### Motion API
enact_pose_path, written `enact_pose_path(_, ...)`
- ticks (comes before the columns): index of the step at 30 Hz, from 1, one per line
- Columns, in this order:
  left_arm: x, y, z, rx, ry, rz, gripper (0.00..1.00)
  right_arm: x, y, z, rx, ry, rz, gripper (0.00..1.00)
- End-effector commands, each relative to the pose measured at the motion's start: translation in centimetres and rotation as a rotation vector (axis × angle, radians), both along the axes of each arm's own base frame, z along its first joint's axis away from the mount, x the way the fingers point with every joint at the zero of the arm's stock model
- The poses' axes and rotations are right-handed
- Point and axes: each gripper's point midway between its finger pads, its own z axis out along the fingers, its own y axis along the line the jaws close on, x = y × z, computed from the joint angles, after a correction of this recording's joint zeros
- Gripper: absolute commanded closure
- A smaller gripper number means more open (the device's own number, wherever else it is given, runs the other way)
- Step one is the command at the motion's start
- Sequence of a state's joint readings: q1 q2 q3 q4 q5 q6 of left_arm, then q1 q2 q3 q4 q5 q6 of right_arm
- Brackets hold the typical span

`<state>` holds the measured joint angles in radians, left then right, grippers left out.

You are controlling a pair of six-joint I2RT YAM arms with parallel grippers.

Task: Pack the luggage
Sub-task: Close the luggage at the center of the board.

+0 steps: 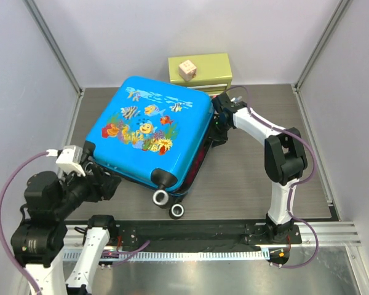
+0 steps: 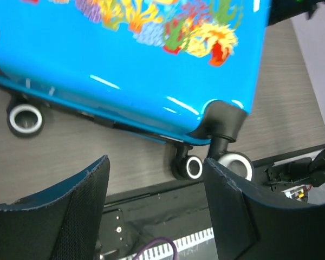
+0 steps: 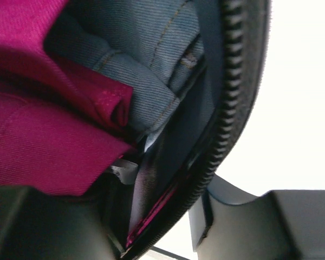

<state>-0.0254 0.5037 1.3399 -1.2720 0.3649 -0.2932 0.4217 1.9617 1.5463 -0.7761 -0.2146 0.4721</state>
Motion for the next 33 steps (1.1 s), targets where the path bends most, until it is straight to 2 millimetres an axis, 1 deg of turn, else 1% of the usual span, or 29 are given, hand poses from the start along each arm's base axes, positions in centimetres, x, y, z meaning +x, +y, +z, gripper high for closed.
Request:
enact_pose_path(1, 2.4, 0.2, -2.9, -0.084, 0.138, 0.097, 0.30, 1.0, 0.7, 2.3, -0.013, -0.107, 0.050, 0.52)
enact_pose_path(2, 3.6, 0.8, -2.4, -0.088, 0.100, 0.143, 0.30, 0.9, 0.5, 3.0, -0.019, -0.120, 0.046, 0.51)
enact_pose_path(4, 4.7, 1.7, -2.4, -0.109, 0.089, 0.233, 0.28, 0.6, -0.4, 3.2, -0.052, -0.128, 0.034, 0.45)
enact_pose_path(5, 5.5, 2.9, -2.1, -0.094, 0.063, 0.304, 0.27, 0.5, -0.7, 4.0, -0.053, -0.144, 0.026, 0.43)
enact_pose_path(6, 6.0, 3.5, -2.0, -0.100, 0.060, 0.348, 0.27, 0.2, -1.2, 4.0, -0.064, -0.141, 0.015, 0.41)
enact_pose_path(7, 6.4, 3.9, -1.8, -0.097, 0.047, 0.375, 0.25, 0.1, -1.3, 4.2, -0.062, -0.145, 0.008, 0.36)
enact_pose_path(8, 6.9, 4.6, -1.5, -0.093, 0.028, 0.414, 0.25, 0.0, -1.5, 4.5, -0.055, -0.147, 0.002, 0.34)
enact_pose_path(9, 7.6, 4.7, -0.9, -0.117, 0.008, 0.432, 0.25, -0.3, -1.6, 5.3, -0.046, -0.159, 0.000, 0.32)
enact_pose_path(10, 8.1, 5.1, -0.5, -0.120, -0.009, 0.462, 0.25, -0.4, -1.7, 5.6, -0.040, -0.164, -0.001, 0.27)
enact_pose_path(11, 8.5, 5.2, 0.4, -0.133, -0.033, 0.470, 0.25, -0.4, -1.8, 5.9, -0.035, -0.170, -0.001, 0.25)
enact_pose_path(12, 9.6, 5.2, 1.2, -0.143, -0.049, 0.471, 0.25, -0.5, -1.8, 6.9, -0.022, -0.188, -0.001, 0.22)
enact_pose_path(13, 10.1, 5.1, 1.8, -0.149, -0.057, 0.472, 0.25, -0.5, -1.6, 7.3, -0.006, -0.193, 0.006, 0.21)
enact_pose_path(14, 10.5, 5.2, 3.1, -0.152, -0.080, 0.472, 0.25, -0.6, -1.6, 7.8, 0.004, -0.197, 0.005, 0.20)
enact_pose_path(15, 11.9, 5.1, 3.2, -0.143, -0.063, 0.472, 0.25, -0.5, -1.6, 8.6, 0.017, -0.211, 0.001, 0.19)
enact_pose_path(16, 12.4, 5.2, 3.5, -0.127, -0.068, 0.466, 0.25, -0.5, -1.6, 9.1, 0.026, -0.217, 0.003, 0.18)
enact_pose_path(17, 12.9, 5.2, 4.2, -0.121, -0.082, 0.462, 0.24, -0.5, -1.6, 9.7, 0.035, -0.223, -0.001, 0.17)
enact_pose_path(18, 13.5, 5.3, 4.4, -0.111, -0.081, 0.465, 0.25, -0.4, -1.8, 9.9, 0.035, -0.227, -0.005, 0.16)
enact_pose_path(19, 14.5, 5.4, 4.3, -0.100, -0.073, 0.466, 0.24, -0.4, -2.0, 10.3, 0.036, -0.235, -0.013, 0.16)
enact_pose_path(20, 14.8, 5.4, 4.8, -0.097, -0.084, 0.463, 0.23, -0.5, -2.2, 10.5, 0.037, -0.232, -0.019, 0.16)
enact_pose_path(21, 15.2, 5.3, 4.8, -0.094, -0.080, 0.460, 0.23, -0.4, -2.7, 10.4, 0.031, -0.229, -0.031, 0.15)
enact_pose_path(22, 16.1, 5.2, 4.5, -0.090, -0.064, 0.452, 0.23, -0.5, -2.9, 10.6, 0.035, -0.230, -0.037, 0.15)
enact_pose_path(23, 16.4, 5.2, 4.5, -0.079, -0.061, 0.447, 0.22, -0.7, -3.0, 10.4, 0.040, -0.222, -0.042, 0.15)
enact_pose_path(25, 17.3, 5.3, 4.0, -0.060, -0.039, 0.444, 0.21, -0.8, -3.4, 10.7, 0.063, -0.215, -0.057, 0.15)
enact_pose_path(26, 18.1, 5.4, 3.3, -0.034, -0.013, 0.441, 0.22, -1.0, -3.4, 11.2, 0.081, -0.218, -0.061, 0.15)
enact_pose_path(27, 18.4, 5.5, 2.9, -0.023, -0.001, 0.446, 0.21, -1.0, -3.6, 11.5, 0.086, -0.222, -0.066, 0.15)
enact_pose_path(28, 19.2, 5.7, 2.2, -0.008, 0.021, 0.456, 0.21, -0.9, -4.0, 12.1, 0.090, -0.238, -0.076, 0.15)
enact_pose_path(29, 19.6, 5.8, 2.0, 0.001, 0.025, 0.459, 0.21, -0.9, -4.2, 12.3, 0.085, -0.243, -0.084, 0.15)
enact_pose_path(31, 20.4, 6.0, 1.6, 0.009, 0.032, 0.465, 0.21, -0.8, -5.1, 12.5, 0.070, -0.251, -0.101, 0.14)
enact_pose_path(33, 21.4, 6.3, 1.1, 0.020, 0.047, 0.469, 0.19, -0.9, -6.5, 12.1, 0.024, -0.246, -0.126, 0.14)
